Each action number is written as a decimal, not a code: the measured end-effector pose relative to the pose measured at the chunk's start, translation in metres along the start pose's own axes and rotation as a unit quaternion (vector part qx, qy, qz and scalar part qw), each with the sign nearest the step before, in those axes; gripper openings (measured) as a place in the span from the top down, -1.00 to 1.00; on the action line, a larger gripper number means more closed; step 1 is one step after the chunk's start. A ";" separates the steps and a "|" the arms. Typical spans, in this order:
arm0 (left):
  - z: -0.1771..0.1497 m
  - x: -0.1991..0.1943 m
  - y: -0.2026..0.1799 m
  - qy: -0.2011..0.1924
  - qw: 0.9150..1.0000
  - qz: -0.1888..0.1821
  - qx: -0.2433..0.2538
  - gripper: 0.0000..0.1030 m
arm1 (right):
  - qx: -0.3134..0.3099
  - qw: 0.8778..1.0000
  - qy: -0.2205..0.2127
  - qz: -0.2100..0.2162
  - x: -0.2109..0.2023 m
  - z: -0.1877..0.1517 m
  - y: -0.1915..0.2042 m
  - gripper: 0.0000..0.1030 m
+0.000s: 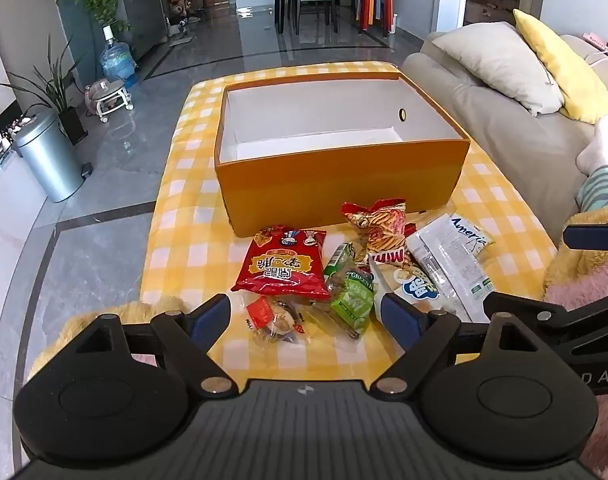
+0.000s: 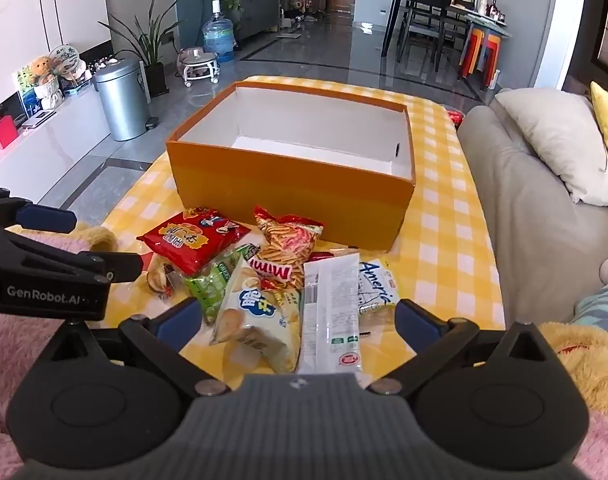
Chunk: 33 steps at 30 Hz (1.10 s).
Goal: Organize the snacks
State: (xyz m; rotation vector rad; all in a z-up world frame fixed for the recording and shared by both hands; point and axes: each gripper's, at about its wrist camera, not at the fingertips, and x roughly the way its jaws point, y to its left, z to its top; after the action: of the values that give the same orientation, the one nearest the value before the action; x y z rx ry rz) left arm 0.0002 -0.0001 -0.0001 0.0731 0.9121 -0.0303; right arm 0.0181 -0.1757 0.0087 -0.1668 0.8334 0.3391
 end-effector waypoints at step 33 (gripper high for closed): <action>-0.011 -0.010 0.006 0.003 1.000 0.019 -0.002 -0.93 | -0.003 1.000 0.013 0.004 -0.002 -0.001 0.007 -0.93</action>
State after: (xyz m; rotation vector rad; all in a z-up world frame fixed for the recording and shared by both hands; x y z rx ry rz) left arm -0.0146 0.0066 0.0016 0.0862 0.9162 0.0066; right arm 0.0136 -0.1702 0.0094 -0.1739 0.8580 0.3485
